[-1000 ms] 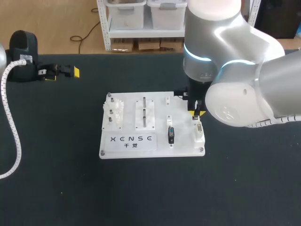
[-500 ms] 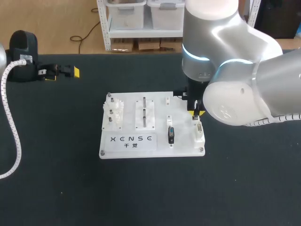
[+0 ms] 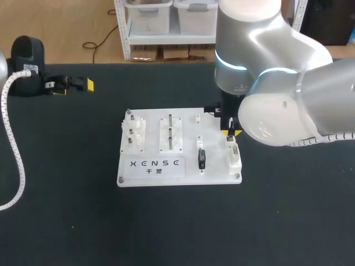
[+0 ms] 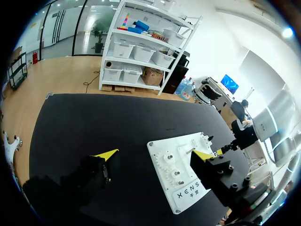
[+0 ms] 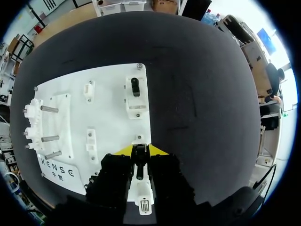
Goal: Insert the USB connector, Ethernet cable, and multi-pin plug into their matching sockets one by one.
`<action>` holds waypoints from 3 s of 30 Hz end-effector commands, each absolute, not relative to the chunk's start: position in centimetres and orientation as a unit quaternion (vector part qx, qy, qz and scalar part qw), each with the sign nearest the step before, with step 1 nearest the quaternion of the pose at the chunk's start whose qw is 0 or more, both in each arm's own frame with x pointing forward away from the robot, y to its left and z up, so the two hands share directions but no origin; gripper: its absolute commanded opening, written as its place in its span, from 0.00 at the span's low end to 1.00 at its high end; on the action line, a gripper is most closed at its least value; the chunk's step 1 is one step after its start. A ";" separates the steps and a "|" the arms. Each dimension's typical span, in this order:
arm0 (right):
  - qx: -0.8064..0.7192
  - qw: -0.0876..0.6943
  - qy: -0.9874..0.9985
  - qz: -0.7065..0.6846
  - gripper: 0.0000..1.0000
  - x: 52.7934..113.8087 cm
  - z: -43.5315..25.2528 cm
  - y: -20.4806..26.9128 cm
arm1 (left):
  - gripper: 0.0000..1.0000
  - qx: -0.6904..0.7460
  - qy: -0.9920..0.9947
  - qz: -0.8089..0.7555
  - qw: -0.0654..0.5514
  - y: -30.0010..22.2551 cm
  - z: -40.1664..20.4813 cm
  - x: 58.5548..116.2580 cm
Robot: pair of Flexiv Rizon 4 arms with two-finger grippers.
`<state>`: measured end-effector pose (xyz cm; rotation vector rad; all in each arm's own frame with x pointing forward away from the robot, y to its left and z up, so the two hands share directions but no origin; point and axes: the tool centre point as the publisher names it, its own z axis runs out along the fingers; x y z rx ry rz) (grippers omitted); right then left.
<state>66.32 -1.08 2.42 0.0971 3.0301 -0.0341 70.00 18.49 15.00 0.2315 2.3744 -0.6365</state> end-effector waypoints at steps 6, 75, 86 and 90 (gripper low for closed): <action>0.033 0.055 0.998 -0.013 0.00 66.4 1.8 -1.1 | 1.00 0.089 0.908 -0.243 0.330 18.5 15.0 70.0; 0.035 0.044 0.998 -0.005 0.00 66.6 1.5 -1.5 | 1.00 0.089 0.908 -0.243 0.330 18.5 15.0 70.0; 0.033 0.052 0.998 0.001 0.00 66.6 2.2 -1.3 | 1.00 0.089 0.908 -0.243 0.330 18.5 15.0 70.0; 0.030 0.054 0.998 0.002 0.00 66.6 2.4 -1.2 | 1.00 0.089 0.908 -0.243 0.330 18.5 15.0 70.0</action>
